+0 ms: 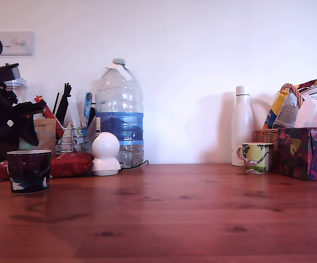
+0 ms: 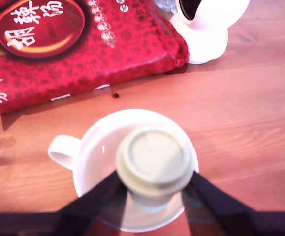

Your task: Pick up the coffee capsules from the table one by one and drop them inside the nearest coffee cup

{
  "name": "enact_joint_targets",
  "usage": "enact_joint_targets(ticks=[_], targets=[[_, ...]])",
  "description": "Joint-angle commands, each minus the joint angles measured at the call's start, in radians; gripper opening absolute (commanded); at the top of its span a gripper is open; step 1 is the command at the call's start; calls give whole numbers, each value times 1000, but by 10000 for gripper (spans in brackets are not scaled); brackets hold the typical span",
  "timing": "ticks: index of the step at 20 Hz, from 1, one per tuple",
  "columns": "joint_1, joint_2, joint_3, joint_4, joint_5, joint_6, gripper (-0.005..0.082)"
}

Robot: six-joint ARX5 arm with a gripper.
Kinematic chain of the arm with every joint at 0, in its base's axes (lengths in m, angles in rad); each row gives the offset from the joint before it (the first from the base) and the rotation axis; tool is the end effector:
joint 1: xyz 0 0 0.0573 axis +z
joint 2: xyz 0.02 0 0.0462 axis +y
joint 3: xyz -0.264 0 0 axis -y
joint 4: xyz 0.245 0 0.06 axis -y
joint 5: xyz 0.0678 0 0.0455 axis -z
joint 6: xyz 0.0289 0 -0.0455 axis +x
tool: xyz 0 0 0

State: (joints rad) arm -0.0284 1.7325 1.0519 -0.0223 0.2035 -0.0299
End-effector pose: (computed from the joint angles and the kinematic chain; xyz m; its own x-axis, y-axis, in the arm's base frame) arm 0.3637 -0.0162 0.1944 0.7412 -0.2232 -0.6331 0.1625 0.9747 -0.1534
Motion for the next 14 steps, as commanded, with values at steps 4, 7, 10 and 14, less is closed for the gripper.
enact_joint_targets(ticks=[4, 7, 10, 14], targets=[[0, 8, 13, -5, -1, 32, 727], [-1, 3, 13, -16, 0, 42, 680], [-5, -33, 13, -64, 3, 50, 441], [-7, -108, 13, -152, 29, 57, -26]])
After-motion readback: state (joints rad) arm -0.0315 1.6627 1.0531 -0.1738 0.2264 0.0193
